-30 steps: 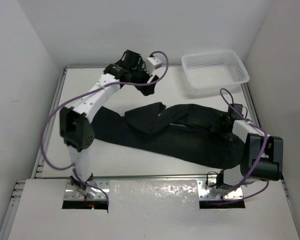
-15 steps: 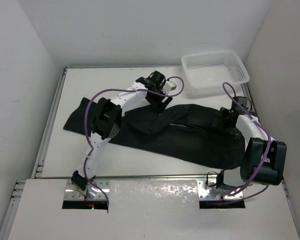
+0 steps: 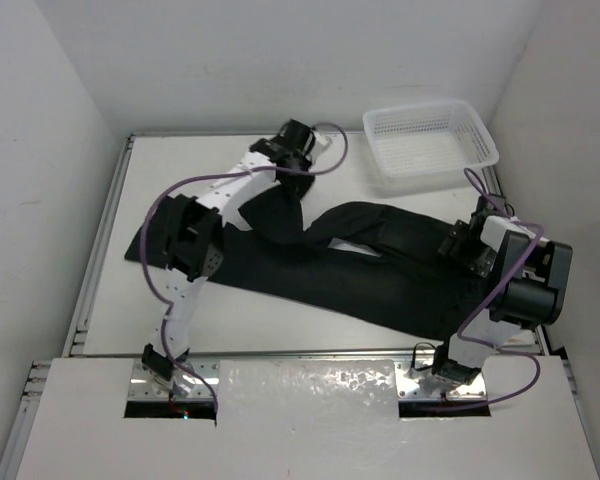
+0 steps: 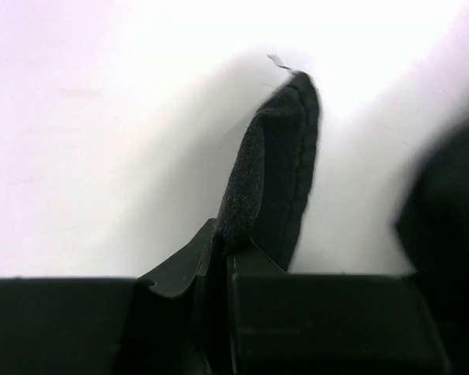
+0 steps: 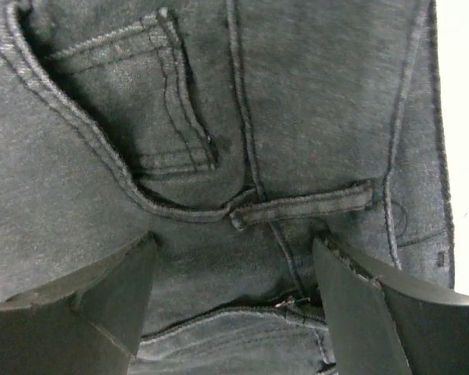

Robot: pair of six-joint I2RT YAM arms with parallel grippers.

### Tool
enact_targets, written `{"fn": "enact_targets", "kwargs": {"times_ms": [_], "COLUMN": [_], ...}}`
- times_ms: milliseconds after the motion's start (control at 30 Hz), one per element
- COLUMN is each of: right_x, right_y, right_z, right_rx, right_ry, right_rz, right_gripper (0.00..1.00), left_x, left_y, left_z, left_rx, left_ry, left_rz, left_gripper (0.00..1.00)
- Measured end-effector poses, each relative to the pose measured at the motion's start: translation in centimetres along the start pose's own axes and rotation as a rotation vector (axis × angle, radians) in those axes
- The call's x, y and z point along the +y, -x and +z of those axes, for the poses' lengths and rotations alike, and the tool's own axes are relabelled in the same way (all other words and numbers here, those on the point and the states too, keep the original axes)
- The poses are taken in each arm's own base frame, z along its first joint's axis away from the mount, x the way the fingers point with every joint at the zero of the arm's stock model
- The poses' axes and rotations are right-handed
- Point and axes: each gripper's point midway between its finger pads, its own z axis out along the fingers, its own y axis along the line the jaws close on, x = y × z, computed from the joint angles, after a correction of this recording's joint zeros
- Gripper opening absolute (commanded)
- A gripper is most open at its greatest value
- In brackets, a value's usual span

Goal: Fold and stack the trousers
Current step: Flatten the trousers out

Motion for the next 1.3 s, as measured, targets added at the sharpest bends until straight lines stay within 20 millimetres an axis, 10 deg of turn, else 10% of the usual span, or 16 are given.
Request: {"fn": "enact_targets", "kwargs": {"times_ms": [133, 300, 433, 767, 1033, 1167, 1300], "right_x": [0.1, 0.1, 0.2, 0.7, 0.7, 0.7, 0.7], "right_y": [0.4, 0.4, 0.6, 1.4, 1.5, 1.6, 1.6], "right_z": [0.1, 0.1, 0.0, 0.2, 0.2, 0.2, 0.2], "right_rx": [-0.012, -0.014, -0.008, 0.011, 0.016, 0.017, 0.018], "right_ry": [0.013, 0.011, 0.019, 0.033, 0.033, 0.032, 0.032], "right_rz": [0.022, 0.021, 0.01, -0.024, -0.035, -0.035, -0.035], "right_gripper": [0.78, 0.77, 0.77, 0.77, 0.77, 0.77, 0.78], "left_x": [9.4, 21.5, 25.8, 26.0, 25.2, 20.6, 11.1], "left_y": [3.9, 4.1, 1.9, -3.6, -2.5, 0.0, 2.4], "left_z": [-7.1, -17.7, -18.6, -5.8, -2.9, -1.3, 0.3], "left_rx": [-0.205, -0.408, -0.42, -0.162, -0.189, -0.23, -0.214], "left_ry": [0.254, 0.569, 0.66, 0.627, 0.525, 0.322, 0.075], "left_rz": [-0.129, -0.349, -0.471, -0.481, -0.475, -0.409, -0.24], "left_gripper": [0.0, 0.0, 0.0, 0.0, 0.11, 0.51, 0.59]}}
